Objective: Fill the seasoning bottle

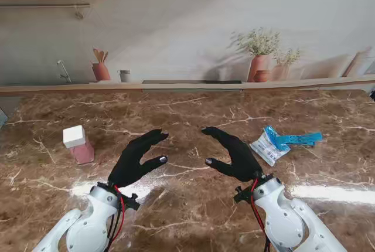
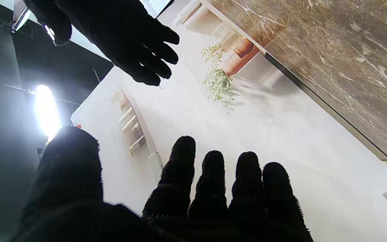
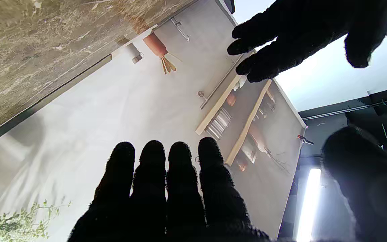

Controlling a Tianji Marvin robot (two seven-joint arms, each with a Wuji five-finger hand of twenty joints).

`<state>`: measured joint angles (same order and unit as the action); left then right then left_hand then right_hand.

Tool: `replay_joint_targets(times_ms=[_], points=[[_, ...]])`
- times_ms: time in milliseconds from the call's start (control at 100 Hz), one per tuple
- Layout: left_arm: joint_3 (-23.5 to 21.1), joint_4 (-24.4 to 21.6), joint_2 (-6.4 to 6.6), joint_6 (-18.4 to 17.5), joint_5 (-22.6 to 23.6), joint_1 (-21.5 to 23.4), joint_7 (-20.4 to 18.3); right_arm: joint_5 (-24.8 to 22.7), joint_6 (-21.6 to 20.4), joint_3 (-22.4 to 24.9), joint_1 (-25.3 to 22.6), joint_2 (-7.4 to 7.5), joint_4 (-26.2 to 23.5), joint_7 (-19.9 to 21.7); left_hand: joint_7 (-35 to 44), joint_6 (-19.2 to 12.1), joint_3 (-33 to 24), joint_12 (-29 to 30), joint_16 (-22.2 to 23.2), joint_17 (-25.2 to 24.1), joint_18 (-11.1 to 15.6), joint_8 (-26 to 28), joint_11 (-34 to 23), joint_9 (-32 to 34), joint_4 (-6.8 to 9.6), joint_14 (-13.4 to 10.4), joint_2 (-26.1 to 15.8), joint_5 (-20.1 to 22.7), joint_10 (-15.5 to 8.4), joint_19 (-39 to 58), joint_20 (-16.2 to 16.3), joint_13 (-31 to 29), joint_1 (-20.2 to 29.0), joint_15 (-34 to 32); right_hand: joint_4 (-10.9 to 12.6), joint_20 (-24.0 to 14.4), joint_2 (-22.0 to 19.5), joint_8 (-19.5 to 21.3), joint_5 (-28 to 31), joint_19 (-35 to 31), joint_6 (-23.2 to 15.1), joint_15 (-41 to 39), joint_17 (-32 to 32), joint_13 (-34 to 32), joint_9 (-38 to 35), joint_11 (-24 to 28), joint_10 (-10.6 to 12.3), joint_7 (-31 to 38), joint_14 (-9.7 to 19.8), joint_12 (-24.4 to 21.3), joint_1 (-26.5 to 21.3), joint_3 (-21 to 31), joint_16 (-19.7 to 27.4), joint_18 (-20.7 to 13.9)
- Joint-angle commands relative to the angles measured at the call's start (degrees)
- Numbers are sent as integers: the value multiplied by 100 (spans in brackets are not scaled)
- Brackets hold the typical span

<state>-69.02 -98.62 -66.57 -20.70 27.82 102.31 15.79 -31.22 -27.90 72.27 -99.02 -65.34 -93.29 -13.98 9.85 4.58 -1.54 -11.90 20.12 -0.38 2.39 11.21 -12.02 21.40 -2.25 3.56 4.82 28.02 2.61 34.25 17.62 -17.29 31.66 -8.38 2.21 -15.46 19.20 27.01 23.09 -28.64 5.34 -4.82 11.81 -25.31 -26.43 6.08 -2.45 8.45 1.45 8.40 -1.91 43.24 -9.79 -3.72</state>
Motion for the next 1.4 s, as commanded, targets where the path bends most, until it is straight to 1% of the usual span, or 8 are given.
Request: replay_joint_targets(times_ms=[0,240,440,650,900,1070,1150,1390], points=[[35,-5,8,22,-5,25,-14,-1,47,0,-69,-23,2,29,-69,46,203,76,-85,-80,167,-30,86,-214,190,-125,-203,-99,-105,118,48,218,-183,130,-98,93,-55,-92,-50,-60,-11,-35,50,-53,-28,26,-37,32,-2,-91,201,-10,127,-60],[46,8,8,30,3,15,-11,-8,76,-6,-95,-27,-16,0,-73,56,202,78,-86,-80,173,-27,87,-218,187,-142,-190,-100,-117,115,43,220,-148,139,-103,91,-45,-116,-22,-102,-34,-56,64,-91,-61,46,-44,81,-20,-96,137,-26,113,-46],[-233,-142,-12,-24,21,85,78,17,134,-32,-86,-33,-24,-7,-65,45,197,72,-85,-81,195,-22,73,-206,189,-156,-125,-86,-127,93,30,214,-106,143,-106,83,-39,-134,-18,-140,-57,-72,73,-115,-78,51,-37,111,-29,-94,91,-41,93,-16],[-895,-293,-29,-66,235,149,243,-91,110,-71,-79,-42,24,-122,-47,30,186,65,-85,-80,218,-18,63,-232,191,-209,-23,-100,-147,49,6,239,-45,155,-110,69,-34,-148,-5,-181,-79,-85,93,-152,-113,65,-13,142,-17,-80,39,-58,71,-8],[-1824,-386,-128,38,347,382,691,3,178,-139,-31,-53,168,-118,-131,92,169,76,-113,-74,200,-80,93,-411,196,-225,212,-320,-148,-180,-111,352,39,214,-115,62,-17,-158,24,-210,-93,-90,102,-180,-150,74,-7,177,-15,-61,-11,-77,52,5],[-2334,-198,-169,152,508,469,941,42,189,-126,-4,-53,197,-85,-179,142,169,87,-129,-80,195,-115,115,-533,205,-225,576,-444,-164,-281,-157,431,128,243,-118,61,-4,-148,54,-221,-96,-89,107,-194,-179,83,12,222,-13,-46,-42,-85,44,-1],[-2484,-70,-194,181,492,482,1029,35,175,-123,9,-49,206,-72,-232,200,173,94,-138,-85,167,-145,132,-656,210,-214,817,-564,-70,-350,-189,487,152,259,-118,62,5,-146,55,-223,-104,-89,108,-197,-176,80,7,233,-9,-43,-49,-86,42,1],[-2742,379,-209,325,251,490,907,36,182,-149,27,-51,218,-77,-448,355,150,191,-203,-87,196,-249,270,-1095,143,-269,1606,-1096,-101,-902,-339,848,311,352,-122,65,25,-145,57,-230,-109,-91,108,-207,-189,82,14,253,-4,-31,-91,-92,36,-1]])
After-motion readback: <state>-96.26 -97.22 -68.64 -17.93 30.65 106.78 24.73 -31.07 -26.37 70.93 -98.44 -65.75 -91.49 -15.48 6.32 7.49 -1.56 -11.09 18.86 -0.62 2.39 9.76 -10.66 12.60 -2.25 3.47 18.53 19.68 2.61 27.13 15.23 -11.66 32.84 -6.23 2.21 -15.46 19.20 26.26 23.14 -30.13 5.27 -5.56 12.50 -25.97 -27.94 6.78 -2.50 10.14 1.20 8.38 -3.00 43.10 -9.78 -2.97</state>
